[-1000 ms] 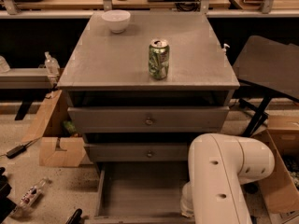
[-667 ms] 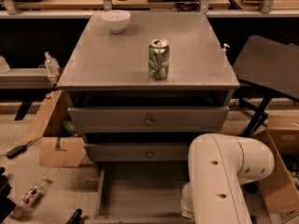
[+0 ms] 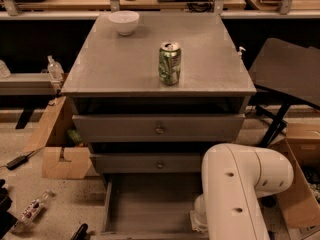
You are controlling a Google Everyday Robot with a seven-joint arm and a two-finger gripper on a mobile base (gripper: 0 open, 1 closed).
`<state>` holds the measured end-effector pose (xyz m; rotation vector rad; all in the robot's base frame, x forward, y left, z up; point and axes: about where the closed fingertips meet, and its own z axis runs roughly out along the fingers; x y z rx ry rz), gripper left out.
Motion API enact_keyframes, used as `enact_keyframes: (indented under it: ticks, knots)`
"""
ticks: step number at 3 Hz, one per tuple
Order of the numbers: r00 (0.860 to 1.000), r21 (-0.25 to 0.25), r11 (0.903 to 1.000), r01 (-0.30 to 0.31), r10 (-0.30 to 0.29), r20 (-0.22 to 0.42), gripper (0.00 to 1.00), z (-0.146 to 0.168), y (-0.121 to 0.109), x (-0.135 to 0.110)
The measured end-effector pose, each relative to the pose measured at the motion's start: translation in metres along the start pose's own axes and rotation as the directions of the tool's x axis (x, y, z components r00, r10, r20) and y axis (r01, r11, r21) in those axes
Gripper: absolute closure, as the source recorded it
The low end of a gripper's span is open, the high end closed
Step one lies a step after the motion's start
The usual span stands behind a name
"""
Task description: Open bottom drawer
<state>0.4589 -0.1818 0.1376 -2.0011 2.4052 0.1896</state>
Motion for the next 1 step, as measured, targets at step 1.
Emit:
enact_keyframes:
  ticks: [1]
  knots:
    - [1.0, 0.0, 1.0, 0.0, 0.0, 0.0, 0.0, 0.0, 0.0, 0.0]
